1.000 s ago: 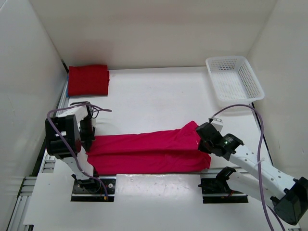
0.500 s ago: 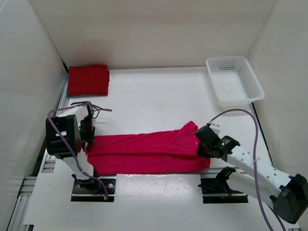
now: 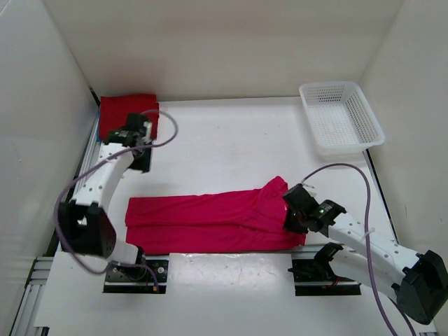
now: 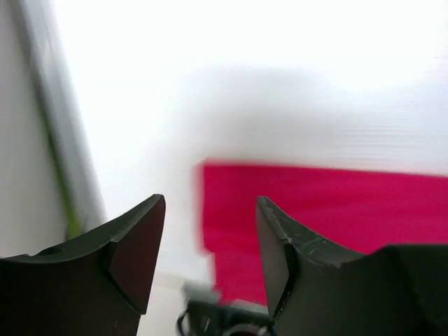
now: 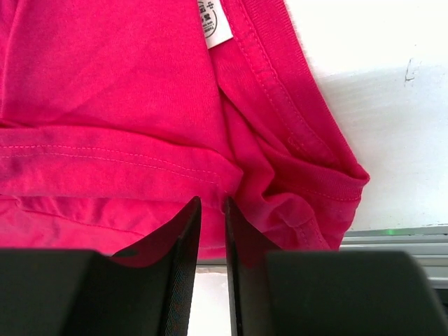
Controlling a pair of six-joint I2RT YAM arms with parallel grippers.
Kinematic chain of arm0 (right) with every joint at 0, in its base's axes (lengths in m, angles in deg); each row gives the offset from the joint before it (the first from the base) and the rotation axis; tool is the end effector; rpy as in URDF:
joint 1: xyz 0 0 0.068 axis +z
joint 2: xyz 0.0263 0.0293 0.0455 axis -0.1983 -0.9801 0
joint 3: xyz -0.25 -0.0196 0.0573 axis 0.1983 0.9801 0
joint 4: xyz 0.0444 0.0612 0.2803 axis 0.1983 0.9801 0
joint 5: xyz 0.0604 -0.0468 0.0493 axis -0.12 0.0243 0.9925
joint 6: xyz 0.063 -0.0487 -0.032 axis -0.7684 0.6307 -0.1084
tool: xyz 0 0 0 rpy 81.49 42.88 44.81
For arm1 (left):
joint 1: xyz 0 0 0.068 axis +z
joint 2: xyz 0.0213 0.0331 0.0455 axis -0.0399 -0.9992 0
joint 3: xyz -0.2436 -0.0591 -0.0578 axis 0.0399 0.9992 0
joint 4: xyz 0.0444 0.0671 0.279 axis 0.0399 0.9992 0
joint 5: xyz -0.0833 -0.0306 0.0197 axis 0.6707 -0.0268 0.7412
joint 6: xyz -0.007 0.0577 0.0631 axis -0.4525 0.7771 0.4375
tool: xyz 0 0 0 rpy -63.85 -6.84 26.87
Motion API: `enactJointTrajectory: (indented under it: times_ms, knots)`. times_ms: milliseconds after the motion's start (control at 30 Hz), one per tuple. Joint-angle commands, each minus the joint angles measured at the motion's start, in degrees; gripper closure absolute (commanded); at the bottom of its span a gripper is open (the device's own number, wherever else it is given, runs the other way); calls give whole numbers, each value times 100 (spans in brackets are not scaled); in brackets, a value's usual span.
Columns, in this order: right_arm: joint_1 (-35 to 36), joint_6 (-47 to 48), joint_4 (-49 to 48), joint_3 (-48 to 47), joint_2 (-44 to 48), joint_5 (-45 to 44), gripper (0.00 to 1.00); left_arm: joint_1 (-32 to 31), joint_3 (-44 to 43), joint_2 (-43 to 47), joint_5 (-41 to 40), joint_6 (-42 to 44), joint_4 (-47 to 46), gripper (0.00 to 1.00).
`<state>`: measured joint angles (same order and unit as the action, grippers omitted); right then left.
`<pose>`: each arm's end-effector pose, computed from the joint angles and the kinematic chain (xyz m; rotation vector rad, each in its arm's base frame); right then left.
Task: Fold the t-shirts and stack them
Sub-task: Fold the other side of the tshirt into a rectangle
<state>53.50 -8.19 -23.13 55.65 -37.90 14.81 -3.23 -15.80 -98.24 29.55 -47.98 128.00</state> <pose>0.1664 0.1274 0.1261 0.2937 2.6359 0.2522 0.3237 -0.0054 0.2172 0.0582 2.7871 0.4642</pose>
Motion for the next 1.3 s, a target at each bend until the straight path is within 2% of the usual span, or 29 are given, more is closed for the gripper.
enactJointTrajectory:
  times_ms: [0,33,67,167,267,400,800,867,967,1267]
  knots:
    - [-14,-190,-214,99,126,-23,75,-1658,-344,688,1349,8,-49,35]
    - [-14,-191,-214,100,126,-23,75,-2115,-344,688,1527,8,-49,35]
    - [-14,-252,-214,100,126,-102,75,-2929,-344,592,1711,8,-110,35]
    - [-14,-392,-214,100,73,-173,75,-4023,-598,-64,2441,8,-452,35]
    - [-14,-551,-214,100,-50,-330,75,-4631,-967,-751,2794,8,-821,38]
    - [-14,-631,-65,100,-103,-480,75,-5054,-1670,-1867,3207,8,-980,40]
    - [-67,-868,-3,381,73,-533,75,-5170,-2137,-2976,3533,8,-1420,40]
    - [-67,-868,-3,381,73,-533,75,-5170,-2225,-3134,3585,8,-1420,44]
    - [-67,-868,-56,381,126,-533,75,-5170,-2208,-3223,3515,8,-1420,49]
    - [-67,-815,-170,381,126,-428,75,-5170,-2058,-3276,3568,8,-1367,49]
